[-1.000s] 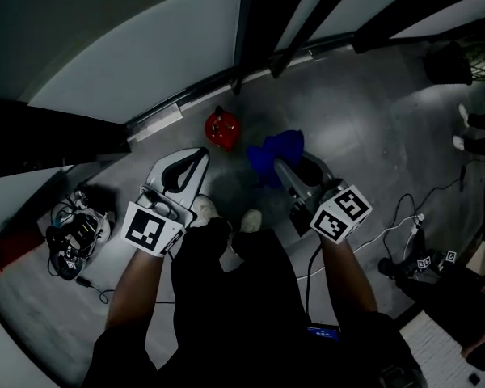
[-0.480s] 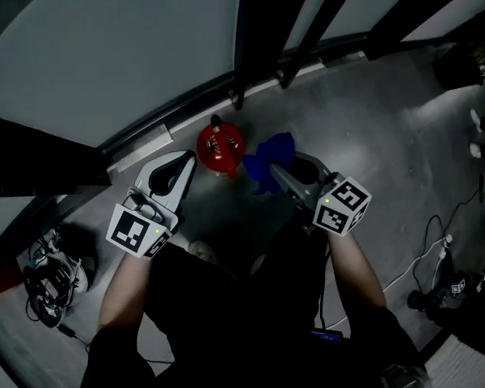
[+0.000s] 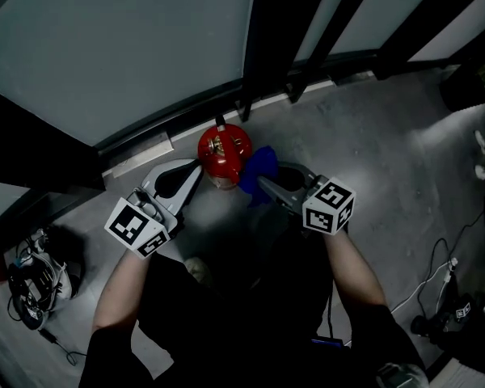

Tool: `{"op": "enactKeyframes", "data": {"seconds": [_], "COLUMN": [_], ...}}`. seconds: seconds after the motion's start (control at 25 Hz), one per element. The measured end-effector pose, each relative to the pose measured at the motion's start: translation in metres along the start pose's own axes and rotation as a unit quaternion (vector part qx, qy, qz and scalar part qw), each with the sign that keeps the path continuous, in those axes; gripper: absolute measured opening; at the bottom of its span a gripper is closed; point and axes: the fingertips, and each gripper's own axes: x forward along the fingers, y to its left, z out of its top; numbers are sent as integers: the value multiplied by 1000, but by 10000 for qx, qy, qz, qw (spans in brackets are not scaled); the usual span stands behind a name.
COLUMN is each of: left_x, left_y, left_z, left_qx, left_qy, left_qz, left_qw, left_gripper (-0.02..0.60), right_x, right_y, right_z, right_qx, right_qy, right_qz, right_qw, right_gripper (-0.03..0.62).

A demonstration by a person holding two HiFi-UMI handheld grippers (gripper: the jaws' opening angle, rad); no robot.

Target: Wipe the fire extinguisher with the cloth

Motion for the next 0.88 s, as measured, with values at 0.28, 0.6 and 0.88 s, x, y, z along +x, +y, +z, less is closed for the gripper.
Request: {"op": "enactKeyframes", "data": {"seconds": [0.28,0.6,0.88], "left_x": [0,8,9], "left_y": [-5,-15,-28], "left_z": [-23,-37,-66], "left_qx": [-41,292,306], "left_qy": [218,477,824], "left_qz": [31,-346,-725], "left_qw": [9997,9978,9935], "left_gripper": [7,7,8], "right_x": [18,27,41], "right_y": [-21,-55,-77], "right_z": [-19,-44,-68], "right_qx": [291,1153,1792], "right_qy": [11,-139,-257], "right_qz": [-19,-152,-89], "right_qw": [9996,9931,9834], "right_gripper": [114,114,114]}}
